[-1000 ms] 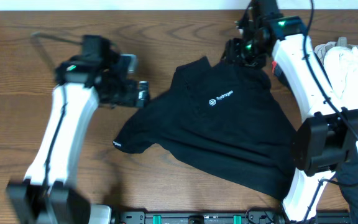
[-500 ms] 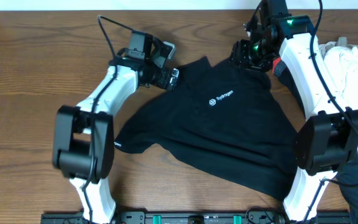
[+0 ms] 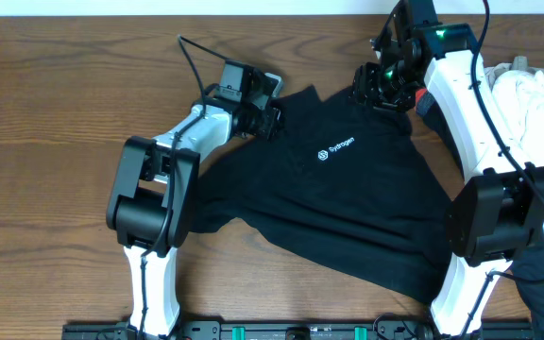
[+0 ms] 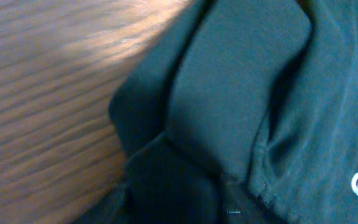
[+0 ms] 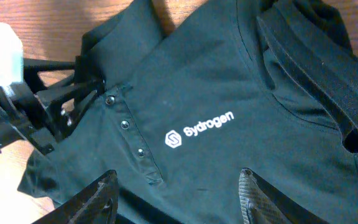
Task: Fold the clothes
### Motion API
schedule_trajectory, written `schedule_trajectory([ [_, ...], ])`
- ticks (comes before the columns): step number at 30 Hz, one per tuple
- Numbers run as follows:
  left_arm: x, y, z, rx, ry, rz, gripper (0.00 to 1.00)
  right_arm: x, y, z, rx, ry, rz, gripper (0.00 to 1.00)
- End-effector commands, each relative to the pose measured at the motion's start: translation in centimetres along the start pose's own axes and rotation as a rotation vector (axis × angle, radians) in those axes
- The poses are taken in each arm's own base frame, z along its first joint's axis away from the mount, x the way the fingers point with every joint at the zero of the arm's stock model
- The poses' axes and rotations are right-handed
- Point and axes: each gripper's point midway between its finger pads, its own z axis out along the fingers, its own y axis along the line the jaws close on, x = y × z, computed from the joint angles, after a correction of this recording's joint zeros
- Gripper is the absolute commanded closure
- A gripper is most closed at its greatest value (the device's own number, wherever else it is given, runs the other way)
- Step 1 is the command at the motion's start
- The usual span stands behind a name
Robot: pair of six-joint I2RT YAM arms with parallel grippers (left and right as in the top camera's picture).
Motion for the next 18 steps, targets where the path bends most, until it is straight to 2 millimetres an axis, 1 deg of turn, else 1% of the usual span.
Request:
schedule_trajectory([
  [1, 0.6, 0.4, 0.7, -0.009, 0.019, -0.008, 0.85, 0.0, 0.5, -1.2, -0.002, -0.023, -0.013, 0.4],
  [2, 0.6, 1.0, 0.6, -0.036, 0.019, -0.021, 0.94, 0.0, 0.4, -1.2, 0.002, -0.022, -0.013, 0.4],
  [3, 0.5, 1.7, 0.3, -0.066, 0.015, -0.04, 0.94, 0.1, 0.3, -1.2, 0.006, -0.021, -0.014, 0.4],
  [5, 0.2, 3.7, -0.8, -0.148, 0.007, -0.094, 0.94, 0.1, 0.3, -1.2, 0.006, -0.019, -0.029, 0.4],
  [7, -0.4, 5.8, -2.7, -0.234, -0.018, -0.158, 0.94, 0.1, 0.2, -1.2, 0.011, -0.02, -0.03, 0.41],
  [9, -1.1, 8.3, -5.4, -0.331, -0.057, -0.226, 0.94, 0.0, -0.1, -1.2, 0.031, -0.027, -0.03, 0.4],
  [10, -1.4, 10.0, -7.3, -0.399, -0.082, -0.27, 0.94, -0.1, -0.4, -1.2, 0.046, -0.03, -0.03, 0.4],
  [13, -1.8, 13.6, -11.5, -0.513, -0.133, -0.34, 0.94, -0.2, -0.6, -1.2, 0.06, -0.034, -0.03, 0.38],
  [14, -1.7, 14.6, -12.7, -0.529, -0.147, -0.362, 0.94, -0.2, -0.7, -1.2, 0.064, -0.035, -0.03, 0.38],
  [15, -1.5, 15.5, -13.6, -0.541, -0.152, -0.382, 0.94, -0.2, -0.7, -1.2, 0.065, -0.036, -0.03, 0.37],
  [18, 0.5, 18.0, -15.3, -0.576, -0.123, -0.45, 0.94, -0.3, -0.9, -1.2, 0.082, -0.042, -0.031, 0.36],
])
